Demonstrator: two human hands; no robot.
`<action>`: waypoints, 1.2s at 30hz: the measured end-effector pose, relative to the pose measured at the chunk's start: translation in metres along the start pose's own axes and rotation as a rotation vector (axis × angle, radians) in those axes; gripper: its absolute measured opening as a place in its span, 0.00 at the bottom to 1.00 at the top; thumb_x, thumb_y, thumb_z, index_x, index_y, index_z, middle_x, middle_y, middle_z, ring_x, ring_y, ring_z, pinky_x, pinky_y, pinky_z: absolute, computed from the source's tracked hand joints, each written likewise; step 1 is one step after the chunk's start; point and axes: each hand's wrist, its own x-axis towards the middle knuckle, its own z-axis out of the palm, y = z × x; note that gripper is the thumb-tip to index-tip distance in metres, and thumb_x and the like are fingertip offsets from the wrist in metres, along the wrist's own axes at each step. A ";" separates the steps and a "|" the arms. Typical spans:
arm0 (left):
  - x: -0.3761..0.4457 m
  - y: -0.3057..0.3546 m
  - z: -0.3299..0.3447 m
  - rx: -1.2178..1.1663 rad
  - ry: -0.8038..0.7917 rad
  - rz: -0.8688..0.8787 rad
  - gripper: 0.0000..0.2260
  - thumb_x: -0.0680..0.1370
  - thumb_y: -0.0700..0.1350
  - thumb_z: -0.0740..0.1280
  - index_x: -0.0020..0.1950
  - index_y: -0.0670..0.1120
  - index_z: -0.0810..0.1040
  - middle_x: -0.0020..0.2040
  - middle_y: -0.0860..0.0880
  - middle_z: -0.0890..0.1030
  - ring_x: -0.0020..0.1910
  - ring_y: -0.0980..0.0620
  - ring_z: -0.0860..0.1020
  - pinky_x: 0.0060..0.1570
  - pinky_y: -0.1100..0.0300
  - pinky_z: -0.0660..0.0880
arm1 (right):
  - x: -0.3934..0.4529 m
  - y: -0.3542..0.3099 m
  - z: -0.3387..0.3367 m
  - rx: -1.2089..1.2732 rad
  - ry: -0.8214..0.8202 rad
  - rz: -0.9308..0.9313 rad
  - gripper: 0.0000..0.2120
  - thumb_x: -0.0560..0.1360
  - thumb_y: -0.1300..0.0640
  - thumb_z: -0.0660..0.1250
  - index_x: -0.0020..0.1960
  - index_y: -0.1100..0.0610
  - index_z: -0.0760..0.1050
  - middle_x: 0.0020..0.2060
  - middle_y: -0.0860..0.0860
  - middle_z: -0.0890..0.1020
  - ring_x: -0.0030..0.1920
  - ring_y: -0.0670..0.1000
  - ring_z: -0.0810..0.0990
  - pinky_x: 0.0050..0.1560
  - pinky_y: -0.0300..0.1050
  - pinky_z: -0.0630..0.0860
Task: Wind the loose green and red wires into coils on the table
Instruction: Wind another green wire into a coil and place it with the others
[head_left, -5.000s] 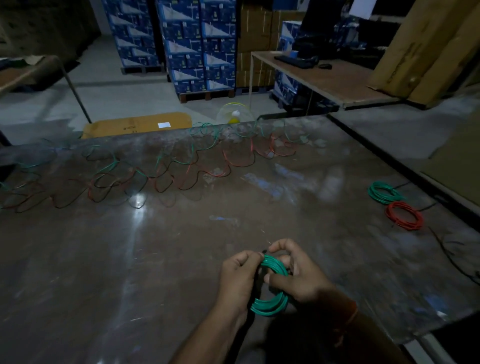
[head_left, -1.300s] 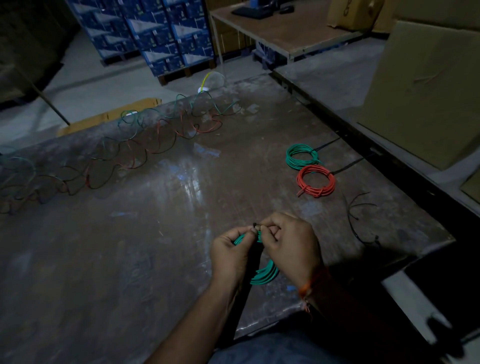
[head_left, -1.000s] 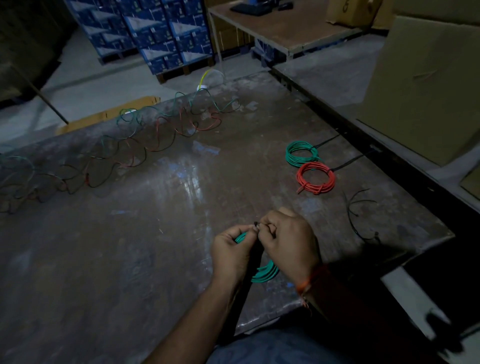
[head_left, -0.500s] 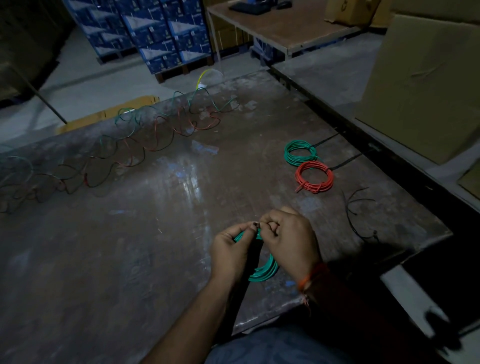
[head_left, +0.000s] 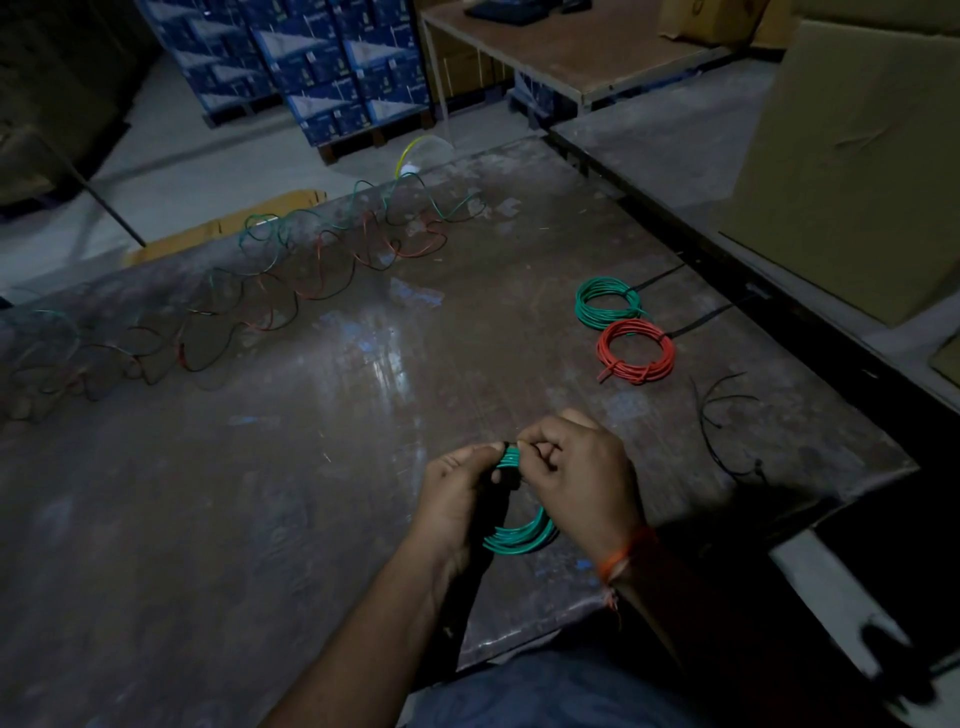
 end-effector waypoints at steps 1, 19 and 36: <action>-0.001 0.002 0.001 -0.012 0.008 -0.008 0.12 0.74 0.34 0.66 0.30 0.39 0.76 0.30 0.43 0.73 0.34 0.45 0.74 0.42 0.53 0.70 | 0.000 0.000 0.000 0.005 -0.004 -0.003 0.04 0.72 0.48 0.67 0.44 0.47 0.76 0.38 0.43 0.75 0.35 0.45 0.78 0.35 0.50 0.78; -0.016 0.020 0.000 0.157 0.051 -0.141 0.09 0.77 0.39 0.66 0.51 0.35 0.81 0.24 0.49 0.71 0.25 0.54 0.71 0.29 0.60 0.60 | 0.006 -0.010 -0.002 -0.007 -0.087 -0.004 0.13 0.71 0.40 0.62 0.47 0.45 0.80 0.41 0.42 0.78 0.37 0.43 0.79 0.36 0.49 0.79; -0.015 0.006 -0.004 0.049 0.002 -0.007 0.10 0.73 0.39 0.73 0.48 0.32 0.81 0.42 0.34 0.78 0.43 0.41 0.75 0.47 0.51 0.72 | 0.002 -0.008 -0.004 0.133 -0.138 0.126 0.11 0.69 0.40 0.65 0.44 0.44 0.81 0.35 0.41 0.83 0.35 0.41 0.82 0.38 0.49 0.82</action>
